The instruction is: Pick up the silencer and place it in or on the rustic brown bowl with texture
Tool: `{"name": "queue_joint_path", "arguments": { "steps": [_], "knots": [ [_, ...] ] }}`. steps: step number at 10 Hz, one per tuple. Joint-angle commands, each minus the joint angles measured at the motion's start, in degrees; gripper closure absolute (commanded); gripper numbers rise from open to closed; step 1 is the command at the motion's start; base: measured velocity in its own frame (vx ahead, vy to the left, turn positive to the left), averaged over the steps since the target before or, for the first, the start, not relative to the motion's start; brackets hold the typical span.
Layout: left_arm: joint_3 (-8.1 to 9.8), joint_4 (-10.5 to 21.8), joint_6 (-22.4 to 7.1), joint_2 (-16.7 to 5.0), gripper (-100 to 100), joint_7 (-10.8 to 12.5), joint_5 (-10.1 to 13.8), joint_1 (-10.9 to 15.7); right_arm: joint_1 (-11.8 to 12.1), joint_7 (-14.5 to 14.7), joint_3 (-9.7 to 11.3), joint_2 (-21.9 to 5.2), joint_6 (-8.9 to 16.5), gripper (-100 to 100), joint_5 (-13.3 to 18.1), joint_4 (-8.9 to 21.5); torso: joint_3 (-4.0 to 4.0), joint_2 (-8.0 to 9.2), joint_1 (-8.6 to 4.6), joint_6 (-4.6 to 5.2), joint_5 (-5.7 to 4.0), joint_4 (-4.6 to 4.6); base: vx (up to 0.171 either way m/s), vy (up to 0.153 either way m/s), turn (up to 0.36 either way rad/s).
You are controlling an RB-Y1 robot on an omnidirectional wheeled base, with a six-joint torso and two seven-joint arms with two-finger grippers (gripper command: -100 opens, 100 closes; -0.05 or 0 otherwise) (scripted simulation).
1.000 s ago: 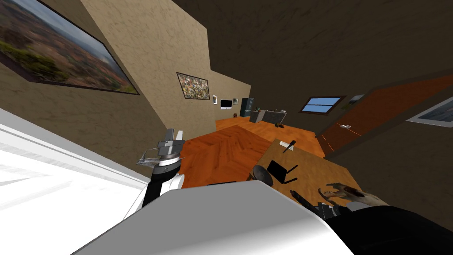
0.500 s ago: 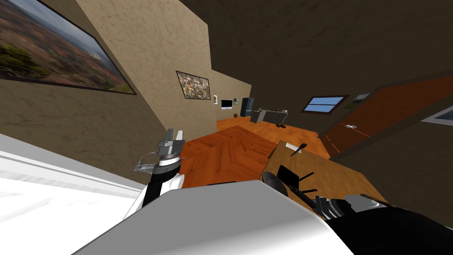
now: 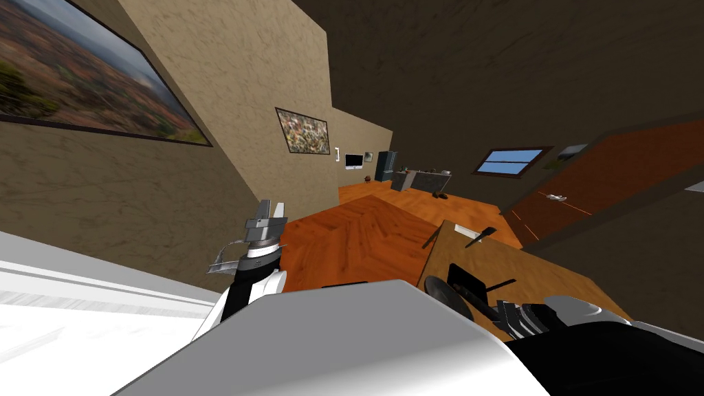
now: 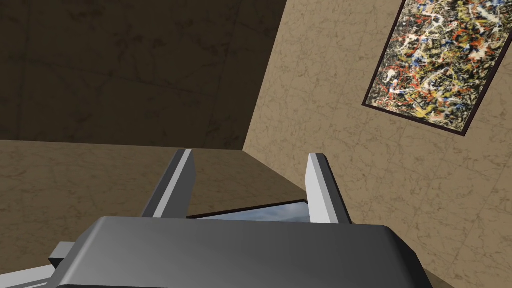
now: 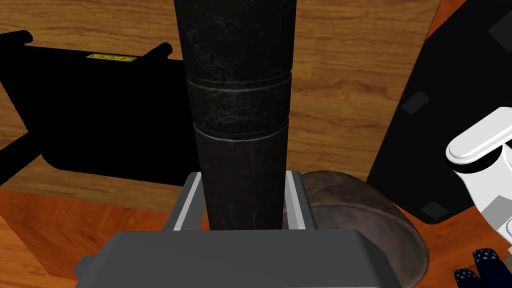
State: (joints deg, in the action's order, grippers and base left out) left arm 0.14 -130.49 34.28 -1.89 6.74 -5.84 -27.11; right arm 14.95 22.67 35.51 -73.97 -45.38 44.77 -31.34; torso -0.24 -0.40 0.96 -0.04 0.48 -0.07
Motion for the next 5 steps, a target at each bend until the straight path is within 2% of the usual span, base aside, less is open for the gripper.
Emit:
{"name": "queue_joint_path", "arguments": {
  "steps": [1, 2, 5],
  "knots": [
    [0.0, 0.0, 0.0, 0.0, 0, 0.0, 0.0, 0.0, -0.2, -0.6, -0.1, -0.7, -1.6, 100, 0.8, 0.1, 0.0, 0.0, 0.0, 0.0, 0.0, 0.0, 0.048, 0.102, 0.039],
    [0.0, 0.0, 0.0, 0.0, 0, 0.0, 0.0, 0.0, -0.2, -1.5, -0.4, -1.5, -3.6, 100, 1.9, 0.1, 0.05, 0.1, -0.09, 0.01, -0.01, 0.0, 0.045, 0.126, 0.073],
    [0.0, 0.0, 0.0, 0.0, 0, 0.0, 0.0, 0.0, -0.3, -3.1, -1.0, -2.6, -6.6, 100, 3.8, 0.1, 0.03, 0.11, 0.02, 0.01, 0.01, -0.03, 0.053, 0.129, 0.049]
  ]
}}
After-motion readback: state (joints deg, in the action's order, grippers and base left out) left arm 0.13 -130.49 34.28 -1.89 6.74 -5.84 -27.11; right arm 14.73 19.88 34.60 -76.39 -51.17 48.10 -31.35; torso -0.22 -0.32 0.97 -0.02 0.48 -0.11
